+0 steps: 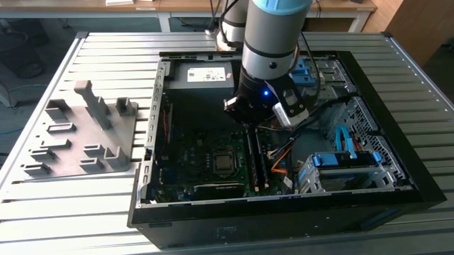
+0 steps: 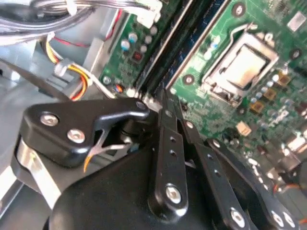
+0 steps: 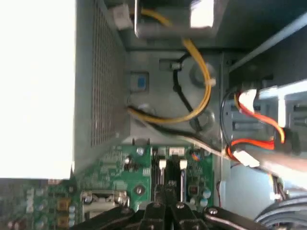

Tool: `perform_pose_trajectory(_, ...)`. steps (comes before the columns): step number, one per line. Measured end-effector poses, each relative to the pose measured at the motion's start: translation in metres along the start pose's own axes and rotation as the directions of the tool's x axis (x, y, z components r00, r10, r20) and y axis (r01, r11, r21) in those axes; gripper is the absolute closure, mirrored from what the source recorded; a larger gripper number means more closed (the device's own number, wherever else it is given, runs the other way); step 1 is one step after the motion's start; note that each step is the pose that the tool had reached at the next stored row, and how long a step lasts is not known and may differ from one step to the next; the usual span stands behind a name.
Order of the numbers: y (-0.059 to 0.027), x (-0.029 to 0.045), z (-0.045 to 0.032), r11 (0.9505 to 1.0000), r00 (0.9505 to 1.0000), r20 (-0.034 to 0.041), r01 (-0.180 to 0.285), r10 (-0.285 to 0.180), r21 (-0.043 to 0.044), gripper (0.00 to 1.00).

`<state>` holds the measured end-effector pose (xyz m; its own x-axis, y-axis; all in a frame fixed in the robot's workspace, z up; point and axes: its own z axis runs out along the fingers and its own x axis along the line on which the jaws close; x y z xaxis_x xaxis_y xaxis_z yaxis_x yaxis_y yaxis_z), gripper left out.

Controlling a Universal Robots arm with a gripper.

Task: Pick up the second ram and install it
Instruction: 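Press down the second ram until it locks into place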

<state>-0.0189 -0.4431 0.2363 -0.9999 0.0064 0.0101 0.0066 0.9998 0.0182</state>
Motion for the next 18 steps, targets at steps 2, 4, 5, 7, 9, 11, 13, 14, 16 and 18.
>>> perform_pose_trajectory(2, -0.0071, 0.0000, 0.0002, 1.0000, 1.0000, 0.0000, 0.000, 0.000, 0.0026, 0.90)
perform_pose_trajectory(4, -0.0227, -0.0002, 0.0011, 1.0000, 1.0000, 0.0000, 0.000, 0.000, 0.0094, 0.90)
perform_pose_trajectory(5, -0.0262, -0.0002, 0.0013, 0.9999, 1.0000, 0.0000, 0.000, 0.000, 0.0111, 0.90)
perform_pose_trajectory(7, -0.0336, -0.0002, 0.0017, 0.9999, 1.0000, 0.0001, 0.000, 0.000, 0.0140, 0.90)
perform_pose_trajectory(9, -0.0414, -0.0003, 0.0023, 0.9999, 1.0000, 0.0001, 0.000, 0.000, 0.0163, 0.90)
perform_pose_trajectory(11, -0.0497, -0.0003, 0.0031, 0.9998, 1.0000, 0.0001, 0.000, 0.000, 0.0178, 0.90)
perform_pose_trajectory(13, -0.0581, -0.0004, 0.0043, 0.9998, 1.0000, 0.0000, 0.000, 0.000, 0.0184, 0.90)
perform_pose_trajectory(14, -0.0625, -0.0004, 0.0050, 0.9998, 1.0000, 0.0001, 0.000, 0.000, 0.0185, 0.90)
perform_pose_trajectory(16, -0.0702, -0.0005, 0.0064, 0.9998, 1.0000, 0.0001, 0.000, 0.000, 0.0190, 0.90)
perform_pose_trajectory(18, -0.0743, -0.0005, 0.0072, 0.9998, 1.0000, 0.0001, 0.000, 0.000, 0.0217, 0.90)
